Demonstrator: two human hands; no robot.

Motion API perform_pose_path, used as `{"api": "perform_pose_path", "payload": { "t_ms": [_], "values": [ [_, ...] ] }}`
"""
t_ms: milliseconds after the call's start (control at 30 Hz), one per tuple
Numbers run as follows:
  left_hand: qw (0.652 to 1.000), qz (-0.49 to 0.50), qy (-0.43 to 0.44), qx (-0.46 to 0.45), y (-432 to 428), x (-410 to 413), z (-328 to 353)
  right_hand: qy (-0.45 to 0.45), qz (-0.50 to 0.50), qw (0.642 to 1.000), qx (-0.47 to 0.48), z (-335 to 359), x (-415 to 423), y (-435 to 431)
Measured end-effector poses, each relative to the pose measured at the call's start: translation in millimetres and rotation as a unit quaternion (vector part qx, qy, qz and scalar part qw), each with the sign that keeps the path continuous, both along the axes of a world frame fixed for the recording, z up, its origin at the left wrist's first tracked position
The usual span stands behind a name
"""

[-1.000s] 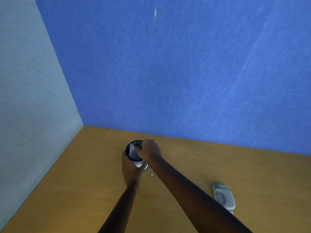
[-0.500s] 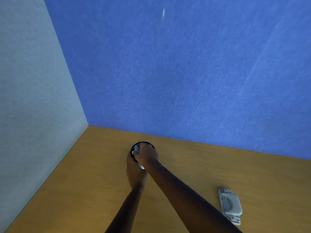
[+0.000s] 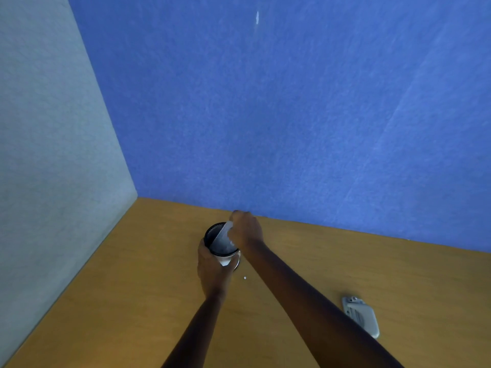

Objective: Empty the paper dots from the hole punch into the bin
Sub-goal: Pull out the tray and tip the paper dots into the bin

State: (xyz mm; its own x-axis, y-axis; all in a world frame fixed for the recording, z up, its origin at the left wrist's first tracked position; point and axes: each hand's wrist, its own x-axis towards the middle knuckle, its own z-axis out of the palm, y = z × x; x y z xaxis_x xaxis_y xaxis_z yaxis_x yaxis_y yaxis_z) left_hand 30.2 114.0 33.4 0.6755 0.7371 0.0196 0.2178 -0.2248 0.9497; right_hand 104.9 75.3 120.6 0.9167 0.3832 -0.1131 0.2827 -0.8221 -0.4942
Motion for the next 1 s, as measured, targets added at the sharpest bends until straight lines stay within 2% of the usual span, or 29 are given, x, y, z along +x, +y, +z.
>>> {"api": "perform_pose_path", "payload": {
  "t_ms": [100, 233, 500, 600, 667, 800, 933, 1000],
  "values": [
    [1.000, 0.003, -0.007, 0.002, -0.2, 0.7, -0.4, 0.021, -0.015, 0.998, 0.052, 7.3, 7.4, -6.8],
    [1.000, 0.003, -0.009, 0.005, -0.2, 1.9, -0.4, 0.051, 0.020, 0.995, 0.078, 11.1, 10.8, -13.8],
    [1.000, 0.004, -0.005, 0.010, -0.3, 2.3, -0.8, 0.000, 0.083, 0.991, 0.101, 8.0, 3.7, -18.0],
    [1.000, 0.002, -0.009, 0.014, -0.2, 1.8, -0.7, -0.039, 0.032, 0.990, 0.128, 7.4, 3.8, -21.6],
    [1.000, 0.001, -0.012, 0.014, 0.2, 1.4, -1.1, -0.029, -0.034, 0.982, 0.182, 6.4, 5.6, -25.7],
    [1.000, 0.000, -0.012, 0.009, 1.2, 2.2, -3.1, 0.068, -0.153, 0.950, 0.264, -1.1, 16.3, -37.5],
    [1.000, 0.004, -0.011, 0.005, 1.6, 4.2, -3.9, 0.147, -0.212, 0.916, 0.306, -14.7, 19.6, -49.1],
    [1.000, 0.005, -0.010, 0.003, 2.1, 5.1, -4.9, 0.162, -0.221, 0.910, 0.310, -19.3, 19.0, -51.5]
  ]
}}
